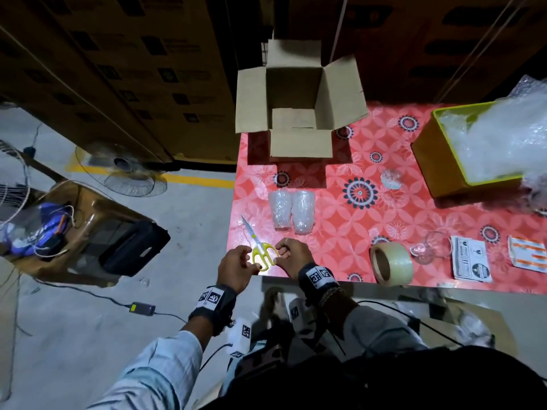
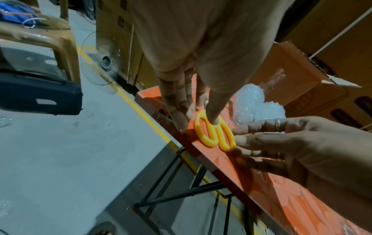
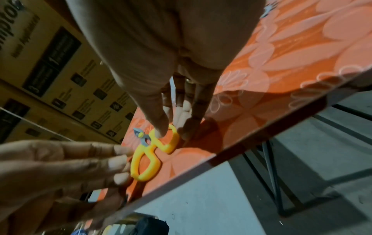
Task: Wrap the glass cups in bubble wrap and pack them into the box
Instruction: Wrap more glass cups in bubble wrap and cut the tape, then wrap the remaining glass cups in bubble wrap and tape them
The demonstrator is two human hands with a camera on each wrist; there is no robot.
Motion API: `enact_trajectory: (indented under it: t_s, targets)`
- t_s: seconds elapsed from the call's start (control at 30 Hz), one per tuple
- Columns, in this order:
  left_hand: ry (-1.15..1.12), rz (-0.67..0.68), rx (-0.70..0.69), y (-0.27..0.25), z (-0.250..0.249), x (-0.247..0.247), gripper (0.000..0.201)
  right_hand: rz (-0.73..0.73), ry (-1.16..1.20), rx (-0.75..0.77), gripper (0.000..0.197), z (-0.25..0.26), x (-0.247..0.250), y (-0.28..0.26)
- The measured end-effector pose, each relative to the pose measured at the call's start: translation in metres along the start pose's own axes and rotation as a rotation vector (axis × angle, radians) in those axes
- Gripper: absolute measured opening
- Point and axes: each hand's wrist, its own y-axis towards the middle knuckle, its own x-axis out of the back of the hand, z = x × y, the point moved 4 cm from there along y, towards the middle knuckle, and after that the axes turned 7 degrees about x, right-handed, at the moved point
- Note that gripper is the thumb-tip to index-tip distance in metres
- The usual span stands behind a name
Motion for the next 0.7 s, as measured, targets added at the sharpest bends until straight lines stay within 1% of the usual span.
enact_trajectory:
  t_s: [0.1,0.23,0.33,0.4,0.5,0.6,0.63,0.7]
  targets:
    - [-0.018,-0.022,-0.008,0.004,0.001,-0.004,0.045,0.014,-0.057,-0.008,0.029,0.004,-0.011,0.001]
    - [0.061,-0.074,-0.025,0.004,-0.005,0.009,0.044,0.034,-0.062,-0.026,0.031,0.011,-0.018,0.004]
    - [0.095,-0.075,-0.058,0.005,-0.006,0.015,0.044,0.062,-0.066,-0.017,0.031,0.013,-0.017,0.003]
    - [0.080,-0.055,-0.061,0.005,-0.010,0.019,0.042,0.079,-0.058,0.009,0.031,0.014,-0.010,0.000]
    - [0.021,-0.092,-0.087,-0.003,-0.030,0.028,0.038,0.047,0.024,0.046,0.028,0.023,0.017,-0.008]
    - [-0.054,-0.109,-0.146,-0.012,-0.064,0.036,0.029,-0.068,0.117,0.102,0.026,0.038,0.060,-0.021]
    - [-0.081,-0.091,-0.182,-0.014,-0.078,0.037,0.026,-0.104,0.128,0.131,0.025,0.042,0.076,-0.025]
    - [-0.157,-0.013,-0.245,-0.014,-0.108,0.033,0.025,-0.156,0.159,0.173,0.023,0.050,0.108,-0.038]
